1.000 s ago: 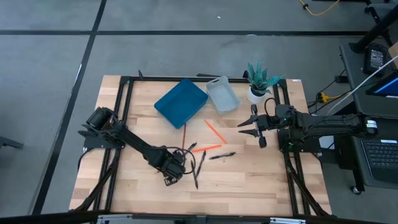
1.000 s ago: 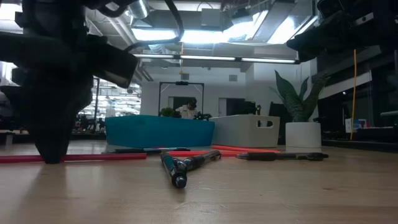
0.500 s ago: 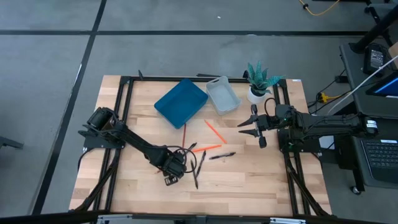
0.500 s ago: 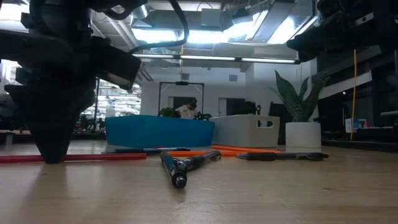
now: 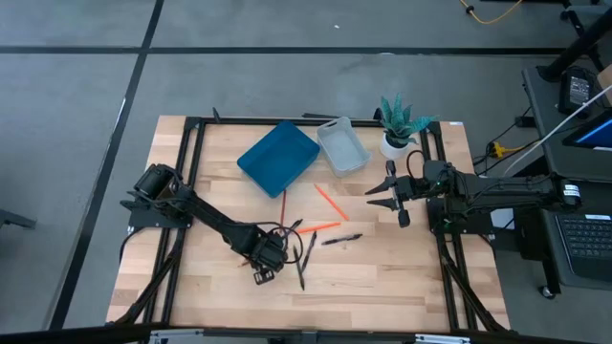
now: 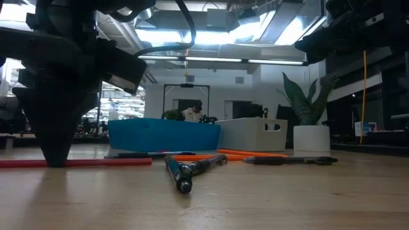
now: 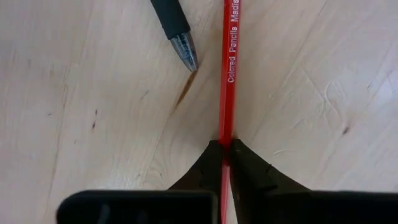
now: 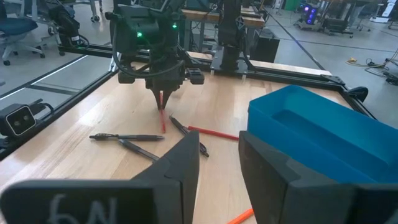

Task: Sort pens & pencils
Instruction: Put the red pencil into the blue bin

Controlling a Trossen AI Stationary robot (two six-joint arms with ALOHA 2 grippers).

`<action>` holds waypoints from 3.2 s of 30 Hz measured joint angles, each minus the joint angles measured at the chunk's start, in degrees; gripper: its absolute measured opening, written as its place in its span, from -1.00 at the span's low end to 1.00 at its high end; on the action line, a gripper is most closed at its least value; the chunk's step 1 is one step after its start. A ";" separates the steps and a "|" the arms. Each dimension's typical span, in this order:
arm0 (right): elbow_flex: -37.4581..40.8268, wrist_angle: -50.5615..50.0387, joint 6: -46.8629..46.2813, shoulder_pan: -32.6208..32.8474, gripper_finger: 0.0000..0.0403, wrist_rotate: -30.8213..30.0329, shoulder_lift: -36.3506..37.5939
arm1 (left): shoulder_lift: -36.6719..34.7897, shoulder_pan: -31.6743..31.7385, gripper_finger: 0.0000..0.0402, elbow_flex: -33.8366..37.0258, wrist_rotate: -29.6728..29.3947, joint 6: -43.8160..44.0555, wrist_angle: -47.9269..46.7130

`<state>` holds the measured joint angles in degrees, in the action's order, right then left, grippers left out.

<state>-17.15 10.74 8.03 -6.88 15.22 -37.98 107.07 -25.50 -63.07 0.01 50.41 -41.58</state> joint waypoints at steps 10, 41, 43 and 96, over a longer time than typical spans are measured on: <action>0.00 -0.39 0.00 0.00 -0.43 0.01 -0.01 | -0.83 -0.01 -0.96 0.11 -0.26 -0.09 -0.55; 0.04 -2.18 0.03 -0.02 -0.43 -0.07 -0.06 | -15.60 1.51 -0.99 0.19 -5.56 -6.36 -3.91; 0.04 -2.22 0.04 0.01 -0.43 -0.07 -0.06 | -17.60 1.55 -1.00 0.15 -7.44 -7.85 -3.87; 0.04 -5.41 1.20 0.01 -0.43 -9.24 -0.17 | -12.59 19.58 -0.70 -0.03 -9.92 -14.53 20.53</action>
<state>-17.10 5.32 9.23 -6.87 5.98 -38.15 94.48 -5.91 -63.10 -9.91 35.88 -21.05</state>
